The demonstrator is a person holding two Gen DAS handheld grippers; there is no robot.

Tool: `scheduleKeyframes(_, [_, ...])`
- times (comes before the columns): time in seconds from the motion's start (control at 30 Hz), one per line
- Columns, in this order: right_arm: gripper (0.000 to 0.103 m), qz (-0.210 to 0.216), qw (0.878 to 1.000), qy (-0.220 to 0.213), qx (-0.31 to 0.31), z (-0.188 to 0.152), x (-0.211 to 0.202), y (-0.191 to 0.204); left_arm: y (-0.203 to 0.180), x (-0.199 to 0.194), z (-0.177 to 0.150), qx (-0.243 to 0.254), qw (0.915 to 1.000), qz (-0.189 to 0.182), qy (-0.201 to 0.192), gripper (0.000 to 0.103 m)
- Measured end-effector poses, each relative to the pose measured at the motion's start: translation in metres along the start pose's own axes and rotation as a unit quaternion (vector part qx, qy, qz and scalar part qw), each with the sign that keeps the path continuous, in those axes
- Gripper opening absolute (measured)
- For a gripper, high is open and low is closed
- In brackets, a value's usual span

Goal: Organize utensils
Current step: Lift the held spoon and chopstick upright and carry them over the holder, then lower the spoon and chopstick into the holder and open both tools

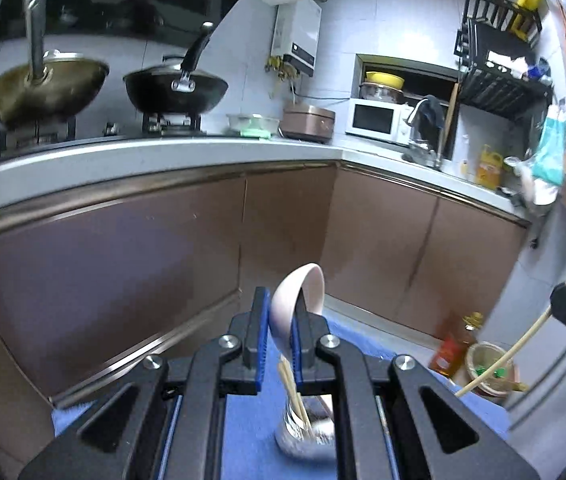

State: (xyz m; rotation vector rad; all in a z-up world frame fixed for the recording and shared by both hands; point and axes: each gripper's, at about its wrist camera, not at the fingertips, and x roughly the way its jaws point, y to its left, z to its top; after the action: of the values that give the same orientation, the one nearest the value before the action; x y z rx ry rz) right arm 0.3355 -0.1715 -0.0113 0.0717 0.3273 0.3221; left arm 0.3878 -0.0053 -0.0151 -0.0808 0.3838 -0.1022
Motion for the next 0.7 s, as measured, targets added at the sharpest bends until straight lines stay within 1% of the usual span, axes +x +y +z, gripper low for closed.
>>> scheduleKeyframes(0.07, [0.006,-0.005,1.000,0.001,-0.001,-0.001,0.014,-0.004,-0.012,0.018,-0.001,0.015,0.9997,0.018,-0.011,0.009])
scheduleKeyframes(0.17, [0.006,-0.012,1.000,0.009,-0.003,-0.009,0.037,-0.009,-0.024,0.039,-0.008,0.026,0.9990,0.031,-0.017,0.009])
scheduleKeyframes(0.3, [0.006,-0.024,0.999,0.029,-0.009,-0.028,0.064,-0.014,-0.031,0.062,-0.029,0.031,0.9988,0.036,-0.013,0.009])
scheduleKeyframes(0.4, [0.006,-0.026,0.999,0.044,-0.008,-0.047,0.074,-0.020,-0.035,0.073,-0.044,0.042,0.9981,0.041,-0.015,0.010])
scheduleKeyframes(0.47, [0.006,-0.028,0.998,0.051,-0.007,-0.056,0.078,-0.022,-0.035,0.078,-0.055,0.040,0.9985,0.036,-0.013,0.012])
scheduleKeyframes(0.53, [0.010,-0.028,0.998,0.057,0.001,-0.063,0.079,-0.026,-0.035,0.080,-0.062,0.042,0.9986,0.031,-0.007,0.015])
scheduleKeyframes(0.6, [0.028,-0.031,0.998,0.058,0.006,-0.068,0.075,-0.028,-0.032,0.077,-0.066,0.037,0.9991,0.019,-0.004,0.021])
scheduleKeyframes(0.67, [0.034,-0.032,0.998,0.056,0.009,-0.069,0.071,-0.029,-0.031,0.069,-0.066,0.034,0.9993,0.012,-0.011,0.027])
scheduleKeyframes(0.7, [0.034,-0.033,0.998,0.055,0.009,-0.069,0.066,-0.028,-0.030,0.066,-0.065,0.034,0.9993,0.010,-0.013,0.033])
